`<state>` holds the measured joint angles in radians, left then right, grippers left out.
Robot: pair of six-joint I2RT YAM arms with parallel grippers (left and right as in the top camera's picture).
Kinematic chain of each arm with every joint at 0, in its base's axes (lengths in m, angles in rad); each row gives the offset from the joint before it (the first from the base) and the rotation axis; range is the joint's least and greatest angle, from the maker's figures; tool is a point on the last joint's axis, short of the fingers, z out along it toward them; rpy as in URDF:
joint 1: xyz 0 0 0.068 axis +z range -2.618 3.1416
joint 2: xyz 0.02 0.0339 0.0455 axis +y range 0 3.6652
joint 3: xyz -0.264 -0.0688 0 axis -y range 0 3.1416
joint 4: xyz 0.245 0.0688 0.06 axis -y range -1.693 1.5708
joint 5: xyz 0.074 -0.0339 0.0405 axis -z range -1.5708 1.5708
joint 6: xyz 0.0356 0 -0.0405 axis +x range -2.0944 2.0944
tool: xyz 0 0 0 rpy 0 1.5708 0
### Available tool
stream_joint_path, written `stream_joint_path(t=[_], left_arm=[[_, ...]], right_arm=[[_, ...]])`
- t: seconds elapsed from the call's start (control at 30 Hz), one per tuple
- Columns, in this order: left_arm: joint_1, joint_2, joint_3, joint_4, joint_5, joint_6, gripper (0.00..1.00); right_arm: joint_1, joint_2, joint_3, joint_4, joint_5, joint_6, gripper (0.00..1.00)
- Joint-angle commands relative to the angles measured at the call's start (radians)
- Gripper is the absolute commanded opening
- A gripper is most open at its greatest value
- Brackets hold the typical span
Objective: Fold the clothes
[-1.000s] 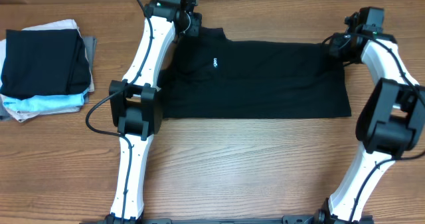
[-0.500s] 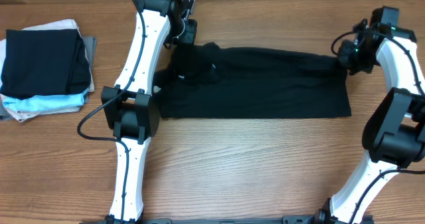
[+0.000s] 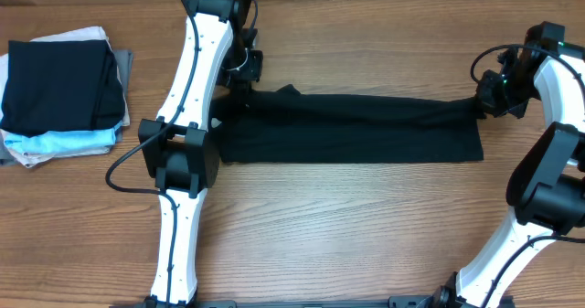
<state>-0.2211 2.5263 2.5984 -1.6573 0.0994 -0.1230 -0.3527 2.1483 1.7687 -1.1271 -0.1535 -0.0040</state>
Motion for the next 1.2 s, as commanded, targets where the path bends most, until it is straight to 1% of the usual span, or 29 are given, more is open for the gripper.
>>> stream_joint_path(t=[0.0, 0.17, 0.33, 0.47, 0.63, 0.67, 0.7, 0.73, 0.77, 0.83, 0.87, 0.93, 1.0, 1.13, 1.17], left_arm=[[-0.009, -0.035, 0.009, -0.027, -0.018, -0.047, 0.04], [-0.032, -0.035, -0.061, -0.032, -0.019, -0.049, 0.04], [-0.049, -0.035, -0.201, -0.017, -0.032, -0.061, 0.04], [-0.048, -0.035, -0.323, -0.002, -0.032, -0.061, 0.04], [-0.046, -0.035, -0.423, 0.029, -0.045, -0.061, 0.04], [-0.045, -0.035, -0.430, 0.033, -0.065, -0.061, 0.06], [-0.045, -0.035, -0.430, 0.032, -0.082, -0.065, 0.13], [-0.043, -0.035, -0.430, 0.032, -0.092, -0.065, 0.22], [-0.041, -0.036, -0.424, 0.029, -0.093, -0.065, 0.31], [-0.036, -0.036, -0.395, 0.011, -0.093, -0.065, 0.40], [-0.033, -0.036, -0.374, 0.003, -0.093, -0.065, 0.43], [-0.026, -0.036, -0.307, -0.023, -0.092, -0.066, 0.49], [-0.021, -0.037, -0.220, -0.033, -0.091, -0.069, 0.52], [-0.020, -0.067, -0.072, -0.033, -0.066, -0.092, 0.62], [-0.020, -0.076, -0.047, -0.033, -0.049, -0.092, 0.68]], right_arm=[[-0.005, -0.022, -0.031, 0.006, 0.003, 0.001, 0.04], [-0.005, -0.022, -0.111, 0.006, 0.006, 0.004, 0.04], [-0.005, -0.022, -0.170, 0.015, 0.016, 0.008, 0.04], [-0.005, -0.022, -0.181, 0.014, 0.109, 0.077, 0.04], [-0.005, -0.022, -0.181, 0.021, 0.115, 0.087, 0.04], [-0.005, -0.022, -0.181, 0.022, 0.115, 0.087, 0.04], [-0.005, -0.022, -0.181, 0.025, 0.115, 0.087, 0.08], [-0.005, -0.022, -0.179, 0.029, 0.114, 0.086, 0.19], [-0.005, -0.022, -0.173, 0.029, 0.114, 0.086, 0.26], [-0.005, -0.022, -0.144, 0.018, 0.103, 0.086, 0.46], [-0.005, -0.024, -0.118, 0.006, 0.082, 0.085, 0.52], [-0.005, -0.028, -0.063, -0.018, 0.037, 0.082, 0.60], [-0.005, -0.035, 0.009, -0.060, -0.005, 0.082, 0.65], [0.005, -0.055, 0.158, -0.192, -0.021, 0.064, 0.67], [0.008, -0.059, 0.189, -0.225, -0.021, 0.056, 0.68]])
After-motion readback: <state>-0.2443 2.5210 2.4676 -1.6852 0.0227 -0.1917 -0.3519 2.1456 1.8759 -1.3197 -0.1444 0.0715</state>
